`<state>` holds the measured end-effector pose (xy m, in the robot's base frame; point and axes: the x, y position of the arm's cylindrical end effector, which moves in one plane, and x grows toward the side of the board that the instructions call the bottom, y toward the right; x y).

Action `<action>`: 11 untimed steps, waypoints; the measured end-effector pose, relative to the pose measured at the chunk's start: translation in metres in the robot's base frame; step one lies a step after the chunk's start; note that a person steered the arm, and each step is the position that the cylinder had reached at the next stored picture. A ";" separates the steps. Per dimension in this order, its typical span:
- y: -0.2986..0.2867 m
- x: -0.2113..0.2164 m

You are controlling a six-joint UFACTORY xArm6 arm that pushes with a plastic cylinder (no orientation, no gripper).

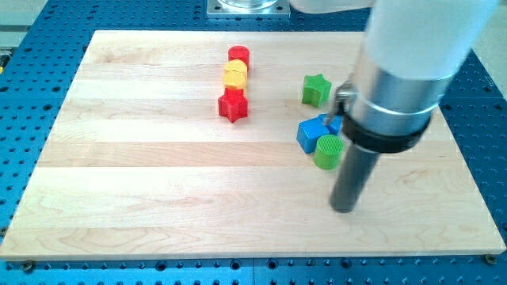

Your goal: Push the green circle diagonal to the green star

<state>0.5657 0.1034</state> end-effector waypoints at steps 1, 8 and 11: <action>-0.003 -0.006; 0.018 -0.073; 0.058 -0.034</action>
